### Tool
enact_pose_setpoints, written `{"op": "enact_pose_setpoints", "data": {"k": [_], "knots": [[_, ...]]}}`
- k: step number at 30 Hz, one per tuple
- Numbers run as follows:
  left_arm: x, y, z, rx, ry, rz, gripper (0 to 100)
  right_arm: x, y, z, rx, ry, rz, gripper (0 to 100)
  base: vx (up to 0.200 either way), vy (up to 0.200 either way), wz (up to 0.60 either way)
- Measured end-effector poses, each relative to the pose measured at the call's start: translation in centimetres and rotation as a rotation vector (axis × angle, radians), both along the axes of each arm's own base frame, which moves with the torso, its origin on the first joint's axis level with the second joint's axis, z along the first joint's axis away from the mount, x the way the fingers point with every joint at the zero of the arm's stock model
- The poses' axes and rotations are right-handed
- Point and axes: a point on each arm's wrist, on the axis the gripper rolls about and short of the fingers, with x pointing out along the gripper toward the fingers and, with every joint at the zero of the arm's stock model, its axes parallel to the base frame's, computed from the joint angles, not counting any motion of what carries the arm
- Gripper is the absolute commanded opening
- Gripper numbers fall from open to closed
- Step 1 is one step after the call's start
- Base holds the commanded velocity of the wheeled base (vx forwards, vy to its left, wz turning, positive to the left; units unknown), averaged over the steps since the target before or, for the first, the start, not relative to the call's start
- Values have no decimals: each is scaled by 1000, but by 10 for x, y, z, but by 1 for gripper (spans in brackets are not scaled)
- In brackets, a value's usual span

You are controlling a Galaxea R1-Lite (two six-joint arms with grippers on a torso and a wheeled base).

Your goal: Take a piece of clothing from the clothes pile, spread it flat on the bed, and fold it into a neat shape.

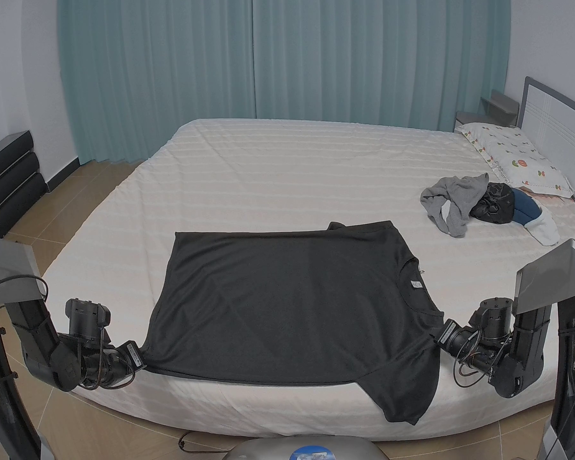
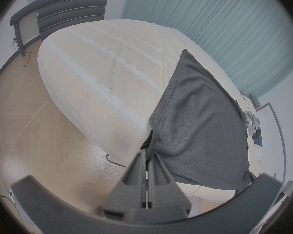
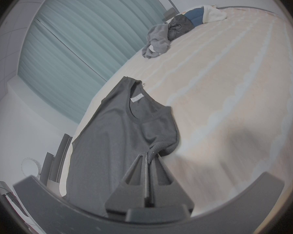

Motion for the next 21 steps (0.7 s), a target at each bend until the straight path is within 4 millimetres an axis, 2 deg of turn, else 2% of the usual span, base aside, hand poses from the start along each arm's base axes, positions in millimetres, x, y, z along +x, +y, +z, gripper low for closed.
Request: {"op": "enact_pose_setpoints", "data": {"k": [8, 21], "knots": [[0, 0, 1, -1, -4, -1, 0, 19, -1, 8, -20, -70, -1, 0, 0, 0, 0], [3, -2, 2, -6, -12, -4, 0, 61, 1, 12, -110, -70, 34, 0, 0, 0, 0]]}}
